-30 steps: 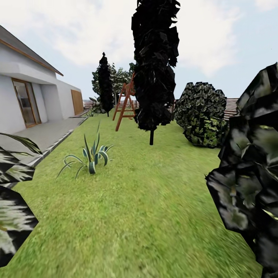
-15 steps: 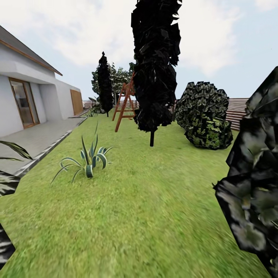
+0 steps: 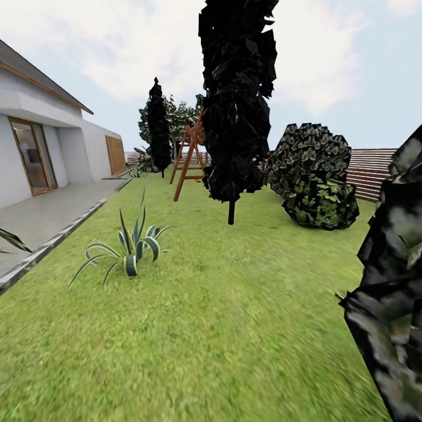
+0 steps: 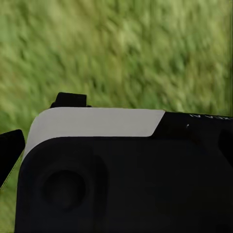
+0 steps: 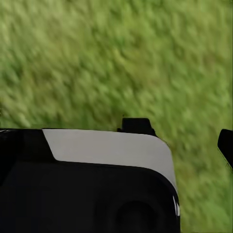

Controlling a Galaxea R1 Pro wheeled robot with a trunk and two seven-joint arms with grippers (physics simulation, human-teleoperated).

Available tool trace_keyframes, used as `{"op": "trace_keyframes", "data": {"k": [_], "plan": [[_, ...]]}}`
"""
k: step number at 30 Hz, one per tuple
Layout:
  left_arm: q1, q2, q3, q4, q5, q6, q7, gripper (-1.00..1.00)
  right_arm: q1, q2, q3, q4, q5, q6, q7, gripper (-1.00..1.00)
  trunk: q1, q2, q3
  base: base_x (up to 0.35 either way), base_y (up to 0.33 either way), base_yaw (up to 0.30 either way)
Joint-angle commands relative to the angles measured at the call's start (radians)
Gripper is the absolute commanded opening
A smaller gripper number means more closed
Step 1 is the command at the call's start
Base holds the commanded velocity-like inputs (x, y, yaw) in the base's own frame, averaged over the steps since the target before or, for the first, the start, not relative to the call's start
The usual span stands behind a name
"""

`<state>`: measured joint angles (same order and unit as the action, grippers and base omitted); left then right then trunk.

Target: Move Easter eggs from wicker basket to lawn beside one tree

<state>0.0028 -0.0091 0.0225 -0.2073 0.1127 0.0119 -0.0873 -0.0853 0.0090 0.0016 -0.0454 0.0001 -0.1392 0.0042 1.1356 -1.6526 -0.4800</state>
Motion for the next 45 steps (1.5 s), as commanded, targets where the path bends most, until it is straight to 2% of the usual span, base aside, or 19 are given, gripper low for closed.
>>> {"op": "trace_keyframes", "data": {"k": [1,45], "plan": [[0.000,0.000,0.002,-0.001,0.010,0.001,-0.004,1.00,-0.001,-0.001,0.000,0.001,0.000,-0.003,0.000,1.00,0.001,0.000,-0.001,0.327,0.000,0.000],[0.000,0.000,0.002,-0.001,0.010,0.002,-0.004,1.00,-0.001,-0.001,0.000,0.001,0.000,-0.003,0.000,1.00,0.001,0.000,-0.001,0.327,0.000,0.000]]}}
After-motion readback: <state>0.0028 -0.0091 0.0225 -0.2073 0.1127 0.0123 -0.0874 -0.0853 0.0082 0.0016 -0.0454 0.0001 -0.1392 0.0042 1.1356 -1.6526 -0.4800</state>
